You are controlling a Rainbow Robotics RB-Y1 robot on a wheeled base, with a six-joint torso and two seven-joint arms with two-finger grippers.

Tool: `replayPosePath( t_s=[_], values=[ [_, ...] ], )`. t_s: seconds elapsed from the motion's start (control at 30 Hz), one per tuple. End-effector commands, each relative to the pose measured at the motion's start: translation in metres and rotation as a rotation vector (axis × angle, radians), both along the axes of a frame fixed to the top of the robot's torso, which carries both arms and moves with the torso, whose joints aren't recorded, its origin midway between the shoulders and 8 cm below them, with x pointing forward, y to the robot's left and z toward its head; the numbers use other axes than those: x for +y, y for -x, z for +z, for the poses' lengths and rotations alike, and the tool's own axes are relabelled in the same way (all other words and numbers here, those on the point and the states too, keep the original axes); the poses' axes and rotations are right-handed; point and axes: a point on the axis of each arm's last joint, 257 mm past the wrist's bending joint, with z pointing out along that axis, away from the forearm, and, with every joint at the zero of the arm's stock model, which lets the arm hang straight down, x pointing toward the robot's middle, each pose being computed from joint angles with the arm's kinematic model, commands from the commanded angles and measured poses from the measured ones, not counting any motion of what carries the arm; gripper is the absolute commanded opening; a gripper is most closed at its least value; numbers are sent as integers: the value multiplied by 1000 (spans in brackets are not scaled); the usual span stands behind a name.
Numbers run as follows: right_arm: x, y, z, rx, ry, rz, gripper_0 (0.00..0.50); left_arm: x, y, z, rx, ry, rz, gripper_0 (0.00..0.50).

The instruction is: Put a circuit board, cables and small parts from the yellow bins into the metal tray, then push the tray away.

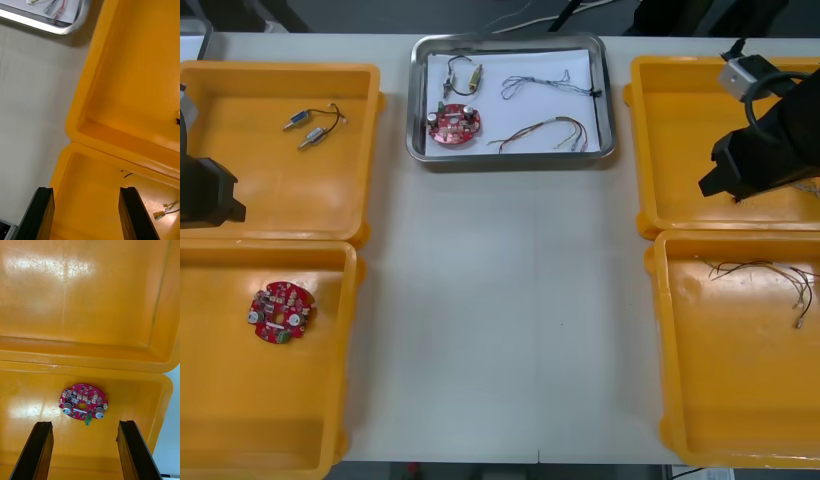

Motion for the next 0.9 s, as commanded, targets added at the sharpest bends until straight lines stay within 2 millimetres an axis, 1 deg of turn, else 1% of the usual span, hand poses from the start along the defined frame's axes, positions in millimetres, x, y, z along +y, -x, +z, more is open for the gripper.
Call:
replayPosePath(
  t_s=[0.03,0.2,0.43,0.73,0.9],
  values=[
    [-45,5,7,-16,0,-147,500,14,4,13,-18,-64,-30,500],
    [-67,11,2,-6,-4,-202,500,14,4,13,-18,-64,-30,500],
    [-94,26,-13,26,-14,-270,500,14,4,13,-18,-64,-30,500],
    [-116,43,-31,68,-34,-330,500,14,4,13,-18,-64,-30,500],
    [-125,50,-36,77,-41,-357,500,14,4,13,-18,-64,-30,500]
  ],
)
